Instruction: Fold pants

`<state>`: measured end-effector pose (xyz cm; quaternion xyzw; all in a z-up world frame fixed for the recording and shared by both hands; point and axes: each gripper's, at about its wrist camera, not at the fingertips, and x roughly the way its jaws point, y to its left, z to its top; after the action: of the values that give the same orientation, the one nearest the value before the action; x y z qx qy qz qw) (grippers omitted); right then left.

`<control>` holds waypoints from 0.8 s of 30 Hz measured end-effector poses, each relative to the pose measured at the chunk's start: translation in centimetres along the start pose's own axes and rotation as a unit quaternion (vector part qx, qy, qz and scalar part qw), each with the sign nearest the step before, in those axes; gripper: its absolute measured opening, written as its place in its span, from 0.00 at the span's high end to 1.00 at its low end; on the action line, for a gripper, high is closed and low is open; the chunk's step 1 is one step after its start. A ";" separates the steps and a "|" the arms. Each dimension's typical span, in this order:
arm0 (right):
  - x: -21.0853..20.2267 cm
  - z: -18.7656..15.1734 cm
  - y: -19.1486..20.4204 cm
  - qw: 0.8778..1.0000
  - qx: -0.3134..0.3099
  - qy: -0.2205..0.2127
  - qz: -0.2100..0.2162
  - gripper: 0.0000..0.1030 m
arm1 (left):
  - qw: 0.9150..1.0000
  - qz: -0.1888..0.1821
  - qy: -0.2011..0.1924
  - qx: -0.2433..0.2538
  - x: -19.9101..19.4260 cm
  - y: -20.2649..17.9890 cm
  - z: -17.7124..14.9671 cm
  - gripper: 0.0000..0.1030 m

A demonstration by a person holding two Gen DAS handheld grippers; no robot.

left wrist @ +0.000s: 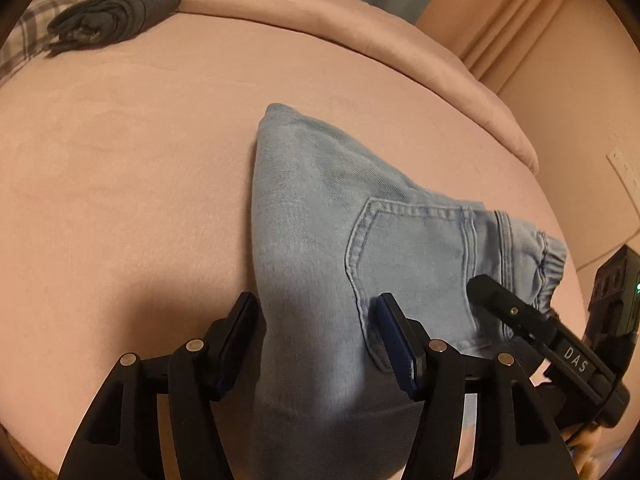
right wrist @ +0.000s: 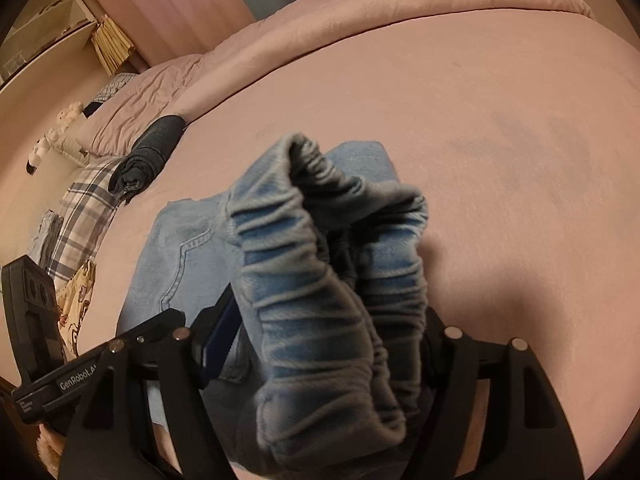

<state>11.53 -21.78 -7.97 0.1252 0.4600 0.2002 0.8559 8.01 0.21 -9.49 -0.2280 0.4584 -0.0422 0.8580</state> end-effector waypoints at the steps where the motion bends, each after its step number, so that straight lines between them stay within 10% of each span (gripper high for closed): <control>1: -0.2 -0.1 0.0 1.000 0.000 0.001 -0.005 0.28 | 1.000 0.003 0.001 0.000 -0.2 0.0 -0.1 0.40; 14: -3.9 -1.1 0.4 0.996 -0.013 0.007 -0.084 0.20 | 0.999 0.004 -0.013 -0.037 -5.8 1.3 -2.2 0.40; 24: -9.6 -0.6 2.8 0.983 -0.078 -0.082 -0.144 0.19 | 0.994 0.031 -0.109 0.000 -12.7 -0.4 -2.9 0.07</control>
<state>5.60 -23.67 -0.08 0.0065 0.3841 0.0988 0.9180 -1.57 2.43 -0.91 -0.2165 0.3688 0.0095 0.9039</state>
